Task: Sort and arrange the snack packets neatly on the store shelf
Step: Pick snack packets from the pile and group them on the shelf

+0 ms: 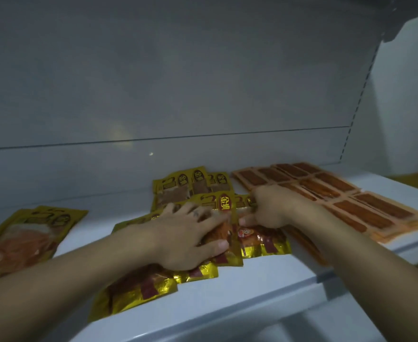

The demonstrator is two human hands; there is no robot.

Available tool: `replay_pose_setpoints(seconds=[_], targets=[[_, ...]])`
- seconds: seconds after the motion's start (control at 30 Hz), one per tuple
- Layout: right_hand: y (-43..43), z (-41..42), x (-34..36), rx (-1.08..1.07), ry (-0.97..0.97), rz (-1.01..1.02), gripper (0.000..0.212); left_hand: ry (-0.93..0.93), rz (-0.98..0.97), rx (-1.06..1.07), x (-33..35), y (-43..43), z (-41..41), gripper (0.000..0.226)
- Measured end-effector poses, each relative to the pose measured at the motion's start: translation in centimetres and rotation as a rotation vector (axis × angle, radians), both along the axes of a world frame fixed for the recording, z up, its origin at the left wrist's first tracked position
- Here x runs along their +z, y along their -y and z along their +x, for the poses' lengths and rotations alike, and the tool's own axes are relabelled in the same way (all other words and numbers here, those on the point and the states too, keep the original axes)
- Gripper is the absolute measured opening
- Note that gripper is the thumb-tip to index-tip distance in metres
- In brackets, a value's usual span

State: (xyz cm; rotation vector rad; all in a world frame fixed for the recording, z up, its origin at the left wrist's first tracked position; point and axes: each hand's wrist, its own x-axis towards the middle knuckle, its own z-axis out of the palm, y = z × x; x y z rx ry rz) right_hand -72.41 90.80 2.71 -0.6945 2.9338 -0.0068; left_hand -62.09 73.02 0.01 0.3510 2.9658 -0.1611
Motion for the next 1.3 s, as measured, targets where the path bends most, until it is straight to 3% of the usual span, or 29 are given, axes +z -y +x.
replay_pose_setpoints(seconds=[0.27, 0.63, 0.7, 0.8, 0.9, 1.03, 1.17, 1.3], targets=[[-2.5, 0.6, -2.0, 0.006, -0.092, -0.551, 0.021, -0.243, 0.046, -0.008, -1.6, -0.6, 1.1, 0.066], [-3.3, 3.1, -4.8, 0.152, -0.245, -1.030, 0.028, -0.441, 0.038, -0.029, -2.2, -1.0, 2.2, 0.067], [-3.1, 2.9, -4.7, 0.166, -0.238, -0.992, 0.026, -0.484, 0.001, -0.032, -1.9, -1.0, 2.3, 0.065], [-2.4, 2.3, -3.9, 0.139, -0.250, -0.740, 0.015, -0.525, -0.067, -0.032, -0.8, -1.3, 2.4, 0.059], [-3.0, 2.1, -4.2, 0.045, -0.299, -0.520, 0.031, -0.614, 0.002, 0.019, 1.2, -1.0, 3.7, 0.055], [-4.7, 4.0, -5.7, 0.074, -0.364, -0.644, 0.044, -0.695, 0.101, 0.106, 0.9, 1.7, 9.0, 0.052], [-4.2, 5.6, -5.8, 0.282, -0.255, -0.473, 0.061, -0.375, 0.095, 0.274, -2.3, 2.5, 12.2, 0.069], [-4.1, 5.3, -6.0, 0.394, -0.133, -0.342, 0.066, -0.244, 0.376, 0.352, -3.4, 2.6, 11.6, 0.063]])
